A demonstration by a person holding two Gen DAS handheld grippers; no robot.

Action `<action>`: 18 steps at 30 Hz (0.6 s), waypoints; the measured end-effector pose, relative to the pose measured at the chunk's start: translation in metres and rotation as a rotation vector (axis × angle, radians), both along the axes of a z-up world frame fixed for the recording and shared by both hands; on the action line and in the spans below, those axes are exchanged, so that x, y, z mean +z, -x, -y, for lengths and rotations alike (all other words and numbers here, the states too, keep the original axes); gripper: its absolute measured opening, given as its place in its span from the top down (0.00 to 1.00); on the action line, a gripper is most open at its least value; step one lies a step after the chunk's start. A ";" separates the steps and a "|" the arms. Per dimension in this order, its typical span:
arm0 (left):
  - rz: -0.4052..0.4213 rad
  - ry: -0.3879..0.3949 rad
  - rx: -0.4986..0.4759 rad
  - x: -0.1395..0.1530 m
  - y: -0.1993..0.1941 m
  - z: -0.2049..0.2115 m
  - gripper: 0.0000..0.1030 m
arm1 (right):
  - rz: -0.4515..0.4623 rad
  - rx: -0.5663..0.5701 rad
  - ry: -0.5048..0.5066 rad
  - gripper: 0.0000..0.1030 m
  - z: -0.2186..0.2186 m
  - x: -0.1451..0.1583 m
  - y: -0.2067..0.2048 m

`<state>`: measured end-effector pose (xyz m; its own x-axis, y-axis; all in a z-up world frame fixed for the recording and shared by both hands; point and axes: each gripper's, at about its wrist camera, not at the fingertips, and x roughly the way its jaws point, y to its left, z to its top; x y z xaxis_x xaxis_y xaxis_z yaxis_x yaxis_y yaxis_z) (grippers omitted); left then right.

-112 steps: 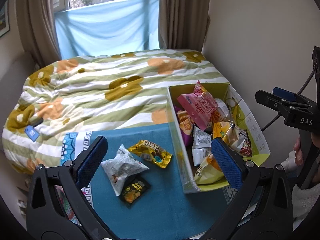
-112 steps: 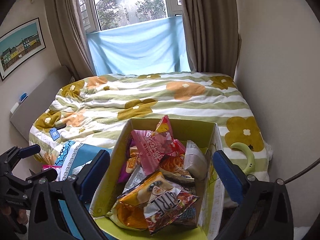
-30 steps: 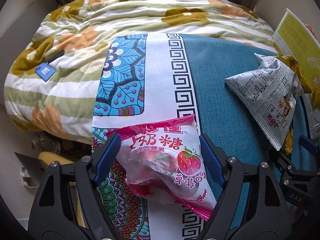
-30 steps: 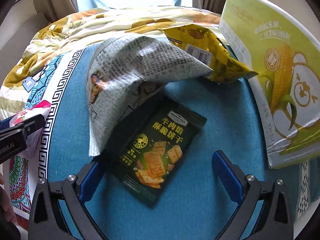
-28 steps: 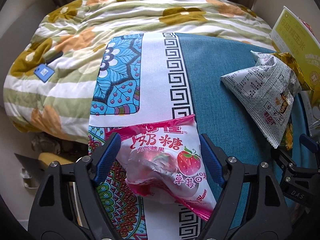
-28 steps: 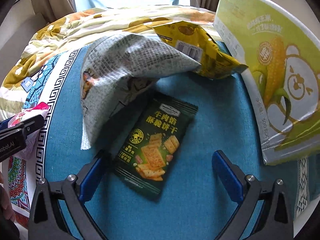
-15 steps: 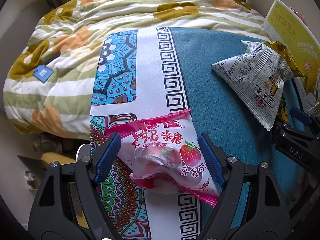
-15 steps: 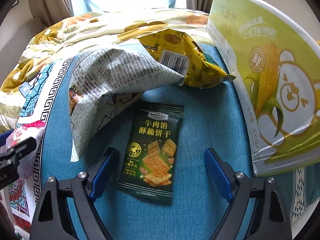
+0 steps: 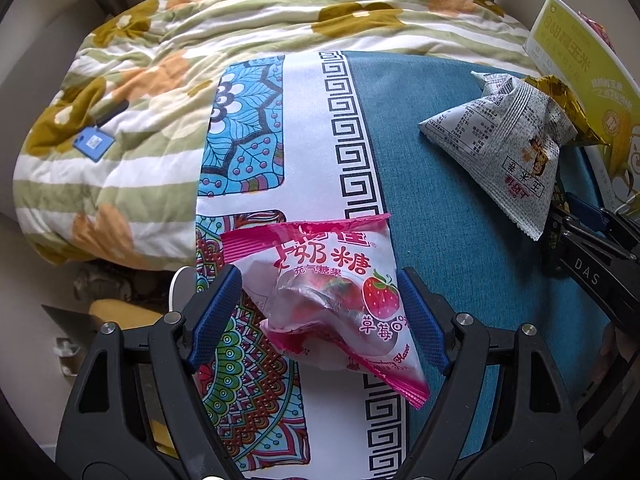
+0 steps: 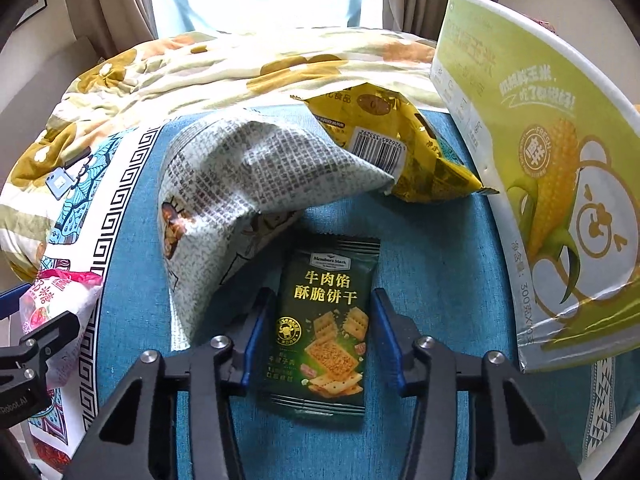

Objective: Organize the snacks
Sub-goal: 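Lift both held packs and carry them over the yellow box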

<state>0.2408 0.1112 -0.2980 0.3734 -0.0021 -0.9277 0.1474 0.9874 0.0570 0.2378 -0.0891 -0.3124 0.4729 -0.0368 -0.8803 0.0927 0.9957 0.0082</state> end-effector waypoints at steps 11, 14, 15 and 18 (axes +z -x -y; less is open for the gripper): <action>-0.060 0.057 0.010 -0.023 0.005 -0.009 0.39 | 0.002 -0.009 -0.012 0.61 0.000 -0.001 0.007; -0.049 0.054 0.003 -0.020 0.006 -0.008 0.43 | 0.001 -0.008 -0.018 0.61 0.004 0.000 0.010; -0.042 0.055 0.004 -0.018 0.007 -0.007 0.45 | 0.001 -0.010 -0.020 0.61 0.006 0.000 0.011; -0.021 0.060 0.001 -0.010 0.010 -0.007 0.47 | 0.001 -0.017 -0.031 0.61 0.010 0.001 0.014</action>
